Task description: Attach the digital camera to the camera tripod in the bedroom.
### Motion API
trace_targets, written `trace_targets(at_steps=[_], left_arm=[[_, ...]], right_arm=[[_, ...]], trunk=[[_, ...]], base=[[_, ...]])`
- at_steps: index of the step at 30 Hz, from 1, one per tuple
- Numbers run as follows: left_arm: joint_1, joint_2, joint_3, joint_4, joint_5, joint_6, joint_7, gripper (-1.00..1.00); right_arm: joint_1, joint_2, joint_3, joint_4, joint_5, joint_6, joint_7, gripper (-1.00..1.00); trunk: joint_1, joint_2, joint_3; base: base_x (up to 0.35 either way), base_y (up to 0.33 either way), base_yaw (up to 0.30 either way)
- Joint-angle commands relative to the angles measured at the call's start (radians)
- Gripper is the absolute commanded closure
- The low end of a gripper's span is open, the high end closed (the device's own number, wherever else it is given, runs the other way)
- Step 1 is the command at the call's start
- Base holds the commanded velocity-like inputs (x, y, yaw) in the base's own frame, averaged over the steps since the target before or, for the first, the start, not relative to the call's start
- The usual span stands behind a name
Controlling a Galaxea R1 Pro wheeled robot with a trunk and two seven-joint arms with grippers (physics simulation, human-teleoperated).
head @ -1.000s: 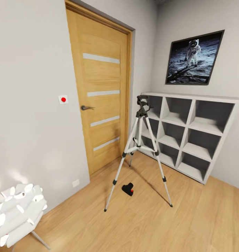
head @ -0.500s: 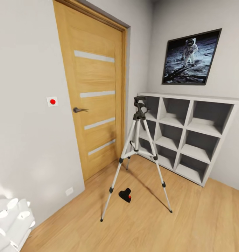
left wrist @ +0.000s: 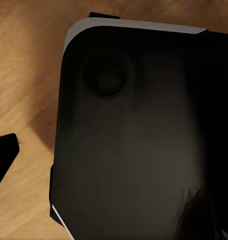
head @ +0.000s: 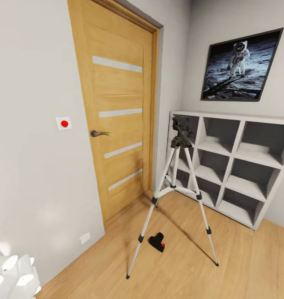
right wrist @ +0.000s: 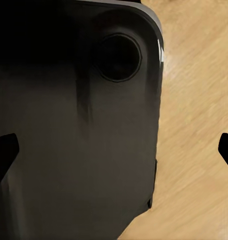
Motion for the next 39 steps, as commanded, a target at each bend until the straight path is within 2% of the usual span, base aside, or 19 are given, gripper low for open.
trace_targets(at_steps=[1,19,30,39], left_arm=[[0.0,0.0,0.0,-0.001,0.008,-0.001,-0.001,-1.0],[0.0,0.0,-0.001,-0.001,0.007,0.0,-0.001,-1.0],[0.0,0.0,-0.001,-0.001,0.007,-0.001,0.001,-1.0],[0.0,0.0,0.001,-0.002,0.008,-0.001,0.001,-1.0]], right_arm=[[0.0,0.0,0.001,0.0,0.001,-0.003,0.0,-1.0],[0.0,0.0,0.001,0.0,0.001,-0.003,0.0,-1.0],[0.0,0.003,0.001,0.0,0.003,-0.004,0.0,-1.0],[0.0,0.005,0.001,0.0,0.004,-0.004,0.0,-1.0]], trunk=[[0.001,0.0,-0.001],[0.001,0.0,-0.001],[0.001,0.0,-0.001],[0.001,0.0,-0.001]], base=[[0.286,0.232,0.0],[0.274,0.228,0.0],[0.037,0.031,-0.017],[0.002,0.001,-0.197]])
